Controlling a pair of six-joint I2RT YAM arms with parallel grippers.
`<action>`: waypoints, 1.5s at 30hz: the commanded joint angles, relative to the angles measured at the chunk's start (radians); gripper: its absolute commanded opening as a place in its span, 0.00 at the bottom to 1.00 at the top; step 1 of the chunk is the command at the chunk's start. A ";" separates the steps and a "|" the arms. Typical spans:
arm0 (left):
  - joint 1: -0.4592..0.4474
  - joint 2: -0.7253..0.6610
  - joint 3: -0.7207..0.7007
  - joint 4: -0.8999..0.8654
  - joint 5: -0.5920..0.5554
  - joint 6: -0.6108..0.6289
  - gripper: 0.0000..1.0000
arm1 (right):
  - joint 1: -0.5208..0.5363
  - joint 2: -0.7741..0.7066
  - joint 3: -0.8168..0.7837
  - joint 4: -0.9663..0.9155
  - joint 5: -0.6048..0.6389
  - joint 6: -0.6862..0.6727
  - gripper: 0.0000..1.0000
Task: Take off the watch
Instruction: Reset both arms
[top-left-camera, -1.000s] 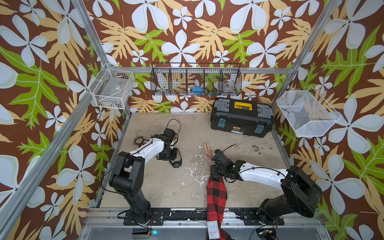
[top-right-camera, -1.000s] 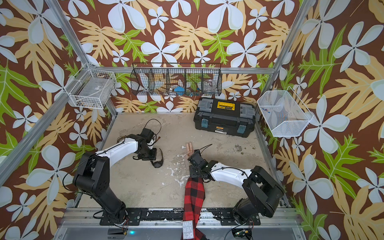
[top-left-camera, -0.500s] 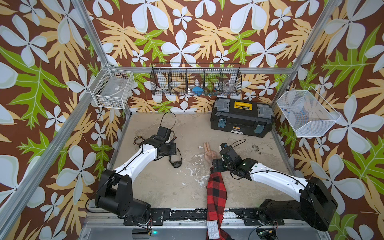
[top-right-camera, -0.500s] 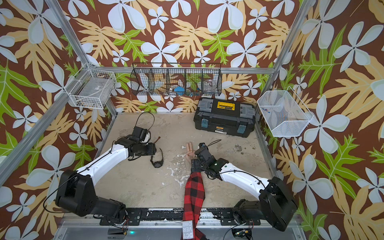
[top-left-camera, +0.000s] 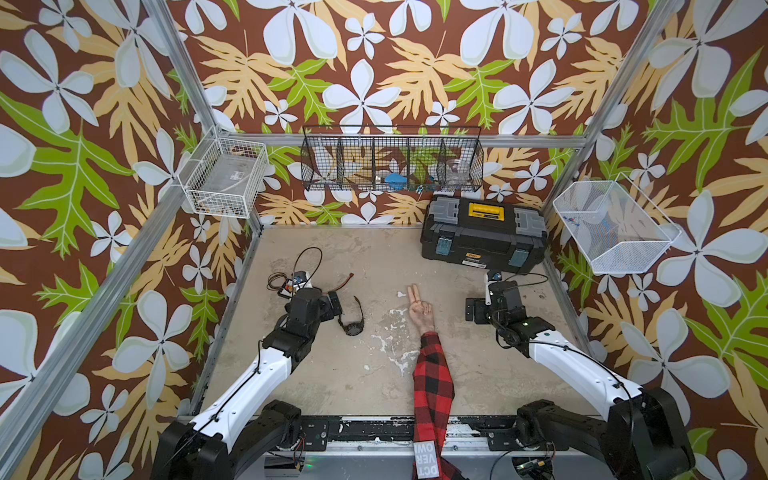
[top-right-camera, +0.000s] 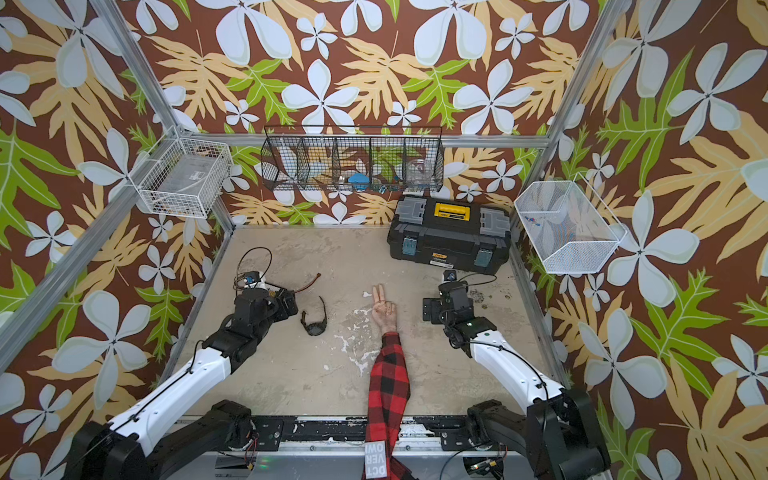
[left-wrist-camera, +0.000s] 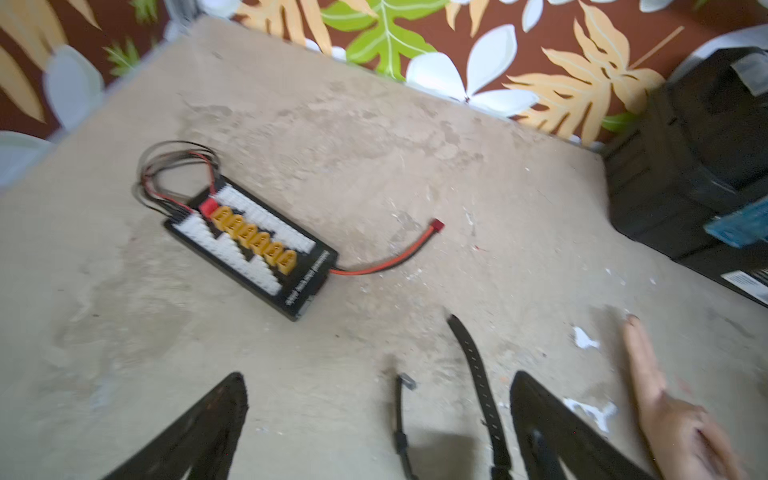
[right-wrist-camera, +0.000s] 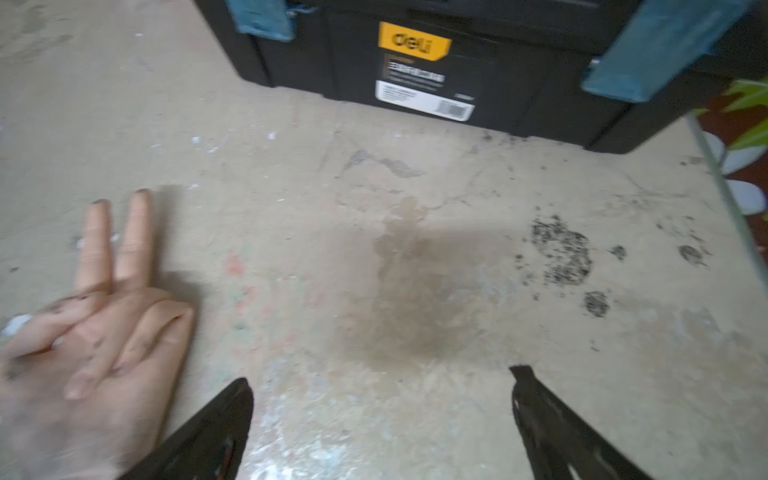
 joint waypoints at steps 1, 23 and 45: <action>0.002 -0.065 -0.088 0.230 -0.236 0.064 1.00 | -0.013 -0.032 -0.095 0.244 0.105 -0.124 0.99; 0.136 0.293 -0.405 1.199 -0.156 0.337 1.00 | -0.159 0.255 -0.447 1.346 0.121 -0.231 1.00; 0.213 0.490 -0.363 1.302 0.005 0.320 1.00 | -0.202 0.325 -0.415 1.336 -0.031 -0.239 1.00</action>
